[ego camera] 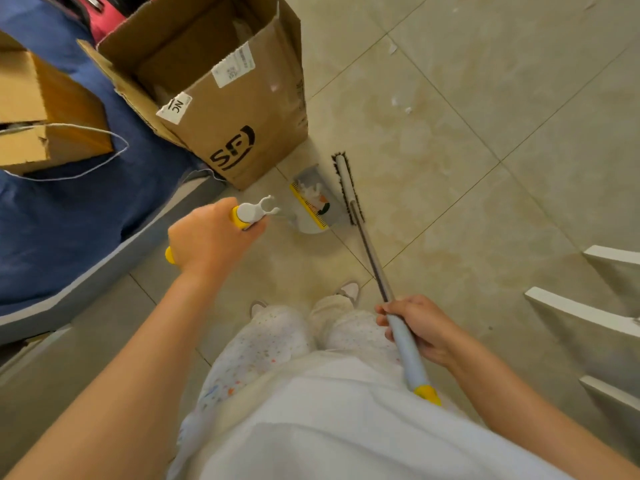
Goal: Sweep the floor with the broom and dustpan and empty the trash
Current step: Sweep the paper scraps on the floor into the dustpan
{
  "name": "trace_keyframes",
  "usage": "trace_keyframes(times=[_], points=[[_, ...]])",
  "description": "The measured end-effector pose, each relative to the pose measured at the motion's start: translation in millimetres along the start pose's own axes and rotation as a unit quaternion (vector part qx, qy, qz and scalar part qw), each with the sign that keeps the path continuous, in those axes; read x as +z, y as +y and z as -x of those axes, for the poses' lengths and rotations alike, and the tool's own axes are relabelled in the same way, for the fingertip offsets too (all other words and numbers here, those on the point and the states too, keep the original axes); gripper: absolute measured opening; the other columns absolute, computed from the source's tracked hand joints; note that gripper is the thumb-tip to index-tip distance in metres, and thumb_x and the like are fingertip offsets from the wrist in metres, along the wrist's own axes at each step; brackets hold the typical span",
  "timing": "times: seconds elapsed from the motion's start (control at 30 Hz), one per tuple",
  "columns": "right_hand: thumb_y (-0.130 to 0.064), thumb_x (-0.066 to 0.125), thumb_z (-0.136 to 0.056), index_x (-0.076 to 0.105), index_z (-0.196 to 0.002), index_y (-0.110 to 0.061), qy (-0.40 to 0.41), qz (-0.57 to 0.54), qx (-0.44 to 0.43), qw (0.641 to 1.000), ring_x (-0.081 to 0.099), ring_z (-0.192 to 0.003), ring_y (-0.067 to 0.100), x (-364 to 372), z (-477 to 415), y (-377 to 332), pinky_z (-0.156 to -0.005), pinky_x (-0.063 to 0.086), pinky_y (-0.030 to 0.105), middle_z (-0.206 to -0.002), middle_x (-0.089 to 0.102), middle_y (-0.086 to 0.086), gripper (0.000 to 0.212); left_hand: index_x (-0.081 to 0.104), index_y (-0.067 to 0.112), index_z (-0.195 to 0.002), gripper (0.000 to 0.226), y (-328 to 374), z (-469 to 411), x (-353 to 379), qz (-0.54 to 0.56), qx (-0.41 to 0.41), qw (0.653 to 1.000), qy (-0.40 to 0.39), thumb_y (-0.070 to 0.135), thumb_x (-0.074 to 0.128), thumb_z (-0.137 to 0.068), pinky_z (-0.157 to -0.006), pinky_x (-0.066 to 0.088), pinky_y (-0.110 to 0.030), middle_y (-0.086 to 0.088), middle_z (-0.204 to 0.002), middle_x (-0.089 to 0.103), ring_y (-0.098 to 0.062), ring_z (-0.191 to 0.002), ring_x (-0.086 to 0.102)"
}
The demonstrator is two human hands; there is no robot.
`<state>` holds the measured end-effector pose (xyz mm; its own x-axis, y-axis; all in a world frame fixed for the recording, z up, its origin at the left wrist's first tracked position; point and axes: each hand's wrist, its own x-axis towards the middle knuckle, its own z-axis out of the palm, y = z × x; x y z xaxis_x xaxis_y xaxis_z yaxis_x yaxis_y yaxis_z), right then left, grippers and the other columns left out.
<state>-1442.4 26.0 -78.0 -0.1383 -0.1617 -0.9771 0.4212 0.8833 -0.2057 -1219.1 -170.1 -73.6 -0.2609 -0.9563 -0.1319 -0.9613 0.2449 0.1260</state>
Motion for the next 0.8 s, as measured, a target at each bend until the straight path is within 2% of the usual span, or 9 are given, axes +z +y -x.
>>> trace_keyframes(times=[0.07, 0.17, 0.3, 0.43, 0.5, 0.67, 0.8], points=[[0.002, 0.049, -0.092, 0.054, -0.075, 0.004, 0.01, 0.004, 0.016, 1.0, 0.048, -0.054, 0.02, -25.2, -2.0, -15.9, -0.037, 0.043, 0.019, -0.067, 0.052, 0.014, 0.018, 0.056, 0.018, -0.066, 0.049, 27.2, -17.7, 0.7, -0.001, 0.002, 1.0, 0.008, 0.065, 0.059, -0.079, -0.047, 0.03, -0.025, -0.001, -0.059, 0.058, -0.024, -0.056, 0.054], [0.002, 0.044, -0.088, 0.048, -0.069, 0.0, 0.095, 0.059, 0.005, 0.994, 0.036, -0.045, 0.02, -57.6, -18.6, -37.1, -0.034, 0.032, 0.017, -0.059, 0.043, 0.011, 0.019, 0.057, 0.016, -0.066, 0.05, 64.2, -40.5, 1.4, 0.003, 0.011, 1.0, 0.021, 0.064, 0.061, -0.078, -0.047, 0.027, -0.024, -0.004, -0.061, 0.06, -0.024, -0.056, 0.051], [-0.011, 0.047, -0.092, 0.048, -0.07, -0.004, 0.123, 0.072, -0.018, 0.99, 0.042, -0.047, 0.019, -83.3, -43.6, -50.9, -0.042, 0.035, 0.024, -0.059, 0.047, 0.01, 0.023, 0.054, 0.017, -0.064, 0.05, 108.4, -74.6, 4.1, 0.005, 0.043, 0.999, 0.029, 0.064, 0.061, -0.079, -0.048, 0.025, -0.024, -0.004, -0.059, 0.058, -0.026, -0.054, 0.053], [-0.009, 0.045, -0.093, 0.051, -0.068, -0.004, 0.143, 0.091, -0.043, 0.985, 0.045, -0.047, 0.019, -98.7, -60.6, -76.5, -0.047, 0.039, 0.027, -0.058, 0.049, 0.009, 0.026, 0.044, 0.021, -0.061, 0.047, 142.7, -119.8, 2.4, 0.011, 0.079, 0.996, 0.037, 0.059, 0.065, -0.079, -0.048, 0.018, -0.022, -0.002, -0.055, 0.052, -0.022, -0.05, 0.045], [-0.009, 0.044, -0.093, 0.052, -0.069, -0.004, 0.154, 0.089, -0.045, 0.983, 0.046, -0.048, 0.02, -107.2, -70.9, -100.5, -0.049, 0.04, 0.03, -0.06, 0.05, 0.011, 0.026, 0.046, 0.02, -0.061, 0.046, 157.1, -151.2, 3.2, 0.023, 0.097, 0.994, 0.038, 0.057, 0.066, -0.079, -0.047, 0.017, -0.023, -0.002, -0.055, 0.053, -0.022, -0.05, 0.043], [-0.006, 0.045, -0.092, 0.053, -0.075, -0.003, 0.165, 0.047, -0.045, 0.984, 0.045, -0.05, 0.02, -125.5, -91.8, -177.5, -0.046, 0.039, 0.026, -0.063, 0.05, 0.011, 0.019, 0.056, 0.018, -0.065, 0.047, 191.8, -236.3, -0.6, 0.031, 0.132, 0.99, 0.039, 0.062, 0.063, -0.079, -0.049, 0.024, -0.025, -0.006, -0.058, 0.06, -0.022, -0.052, 0.043], [-0.003, 0.046, -0.092, 0.049, -0.068, -0.004, 0.176, 0.037, -0.041, 0.983, 0.044, -0.047, 0.019, -131.6, -104.4, -232.9, -0.04, 0.037, 0.022, -0.06, 0.049, 0.011, 0.025, 0.055, 0.019, -0.066, 0.049, 215.8, -298.0, -9.8, 0.028, 0.151, 0.988, 0.012, 0.067, 0.061, -0.077, -0.048, 0.027, -0.024, -0.001, -0.055, 0.055, -0.025, -0.051, 0.048]])
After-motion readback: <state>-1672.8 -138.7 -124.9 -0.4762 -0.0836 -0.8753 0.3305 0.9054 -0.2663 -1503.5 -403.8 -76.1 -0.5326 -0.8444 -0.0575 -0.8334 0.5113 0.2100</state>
